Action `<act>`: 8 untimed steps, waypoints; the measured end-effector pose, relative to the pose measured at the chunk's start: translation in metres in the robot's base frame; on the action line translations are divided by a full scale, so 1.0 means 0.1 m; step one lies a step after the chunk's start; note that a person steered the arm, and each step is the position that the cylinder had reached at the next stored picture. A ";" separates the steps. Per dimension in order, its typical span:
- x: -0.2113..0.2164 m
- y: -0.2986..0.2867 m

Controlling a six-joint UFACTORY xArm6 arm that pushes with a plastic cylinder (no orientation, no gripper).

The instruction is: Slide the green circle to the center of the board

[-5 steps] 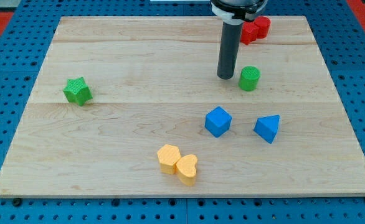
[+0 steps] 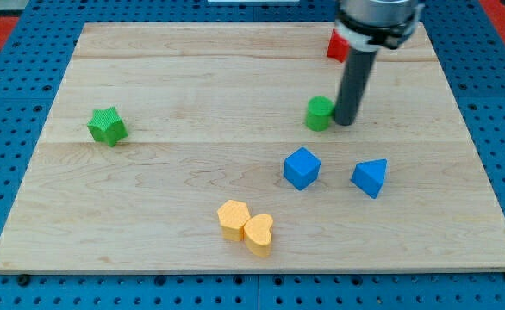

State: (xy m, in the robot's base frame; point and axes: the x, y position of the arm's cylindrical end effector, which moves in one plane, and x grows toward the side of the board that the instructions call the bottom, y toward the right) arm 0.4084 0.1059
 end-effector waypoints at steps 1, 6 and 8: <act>-0.13 -0.07; -0.13 -0.31; -0.14 -1.02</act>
